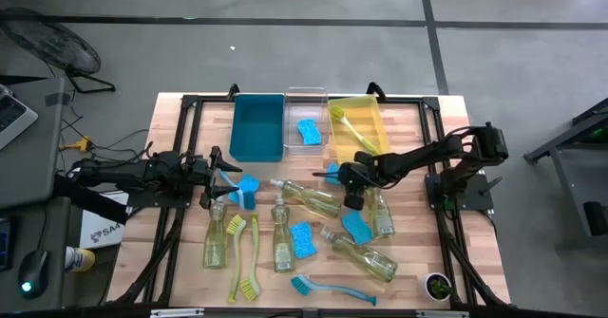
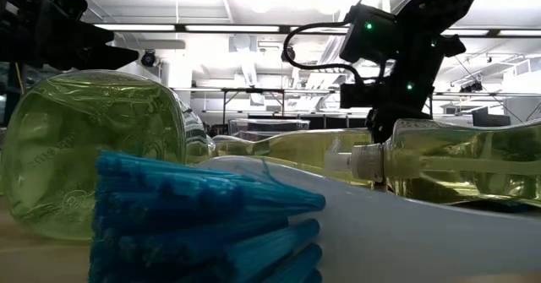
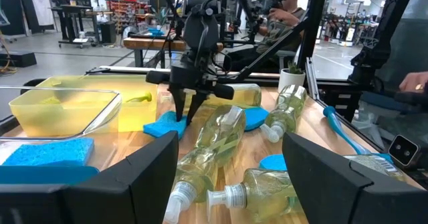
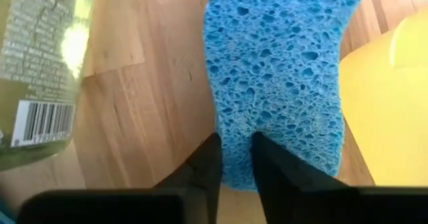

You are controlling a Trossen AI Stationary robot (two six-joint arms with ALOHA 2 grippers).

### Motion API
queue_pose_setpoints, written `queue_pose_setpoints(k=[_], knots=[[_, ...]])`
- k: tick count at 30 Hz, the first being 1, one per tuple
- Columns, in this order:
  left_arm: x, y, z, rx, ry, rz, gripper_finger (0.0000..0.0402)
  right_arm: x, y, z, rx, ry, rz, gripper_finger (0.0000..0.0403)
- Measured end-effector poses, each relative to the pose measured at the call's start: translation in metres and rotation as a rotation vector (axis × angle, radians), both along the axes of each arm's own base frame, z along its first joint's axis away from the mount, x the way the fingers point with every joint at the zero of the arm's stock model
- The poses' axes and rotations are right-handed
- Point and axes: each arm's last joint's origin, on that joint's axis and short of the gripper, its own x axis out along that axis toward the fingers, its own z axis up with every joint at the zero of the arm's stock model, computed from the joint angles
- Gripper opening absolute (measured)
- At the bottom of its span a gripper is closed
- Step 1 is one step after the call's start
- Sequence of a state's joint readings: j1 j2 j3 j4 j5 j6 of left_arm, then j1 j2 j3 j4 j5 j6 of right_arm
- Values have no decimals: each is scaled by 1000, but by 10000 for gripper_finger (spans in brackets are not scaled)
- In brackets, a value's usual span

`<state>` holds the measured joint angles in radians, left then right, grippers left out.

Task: Pick & Place Kitchen Sink Supplies
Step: Put the blue sponge into the transparent bin

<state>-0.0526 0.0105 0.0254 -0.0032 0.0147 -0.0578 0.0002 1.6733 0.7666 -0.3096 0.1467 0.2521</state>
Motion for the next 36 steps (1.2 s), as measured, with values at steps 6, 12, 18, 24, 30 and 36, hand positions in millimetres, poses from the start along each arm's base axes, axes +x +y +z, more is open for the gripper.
queue_pose_setpoints(k=[6, 12, 18, 24, 30, 36], knots=[[0, 0, 0, 0, 1, 0, 264, 3, 1, 2, 31, -42, -8, 9], [0, 0, 0, 0, 1, 0, 264, 2, 1, 15, 28, -113, -28, 7], [0, 0, 0, 0, 0, 1, 264, 1, -1, 35, -20, -204, -50, 3], [0, 0, 0, 0, 0, 0, 264, 5, -2, 48, -45, -314, -47, 2], [0, 0, 0, 0, 1, 0, 264, 19, -2, 62, -52, -509, -13, 3], [0, 0, 0, 0, 0, 0, 264, 32, -12, 82, -71, -758, -28, 3]])
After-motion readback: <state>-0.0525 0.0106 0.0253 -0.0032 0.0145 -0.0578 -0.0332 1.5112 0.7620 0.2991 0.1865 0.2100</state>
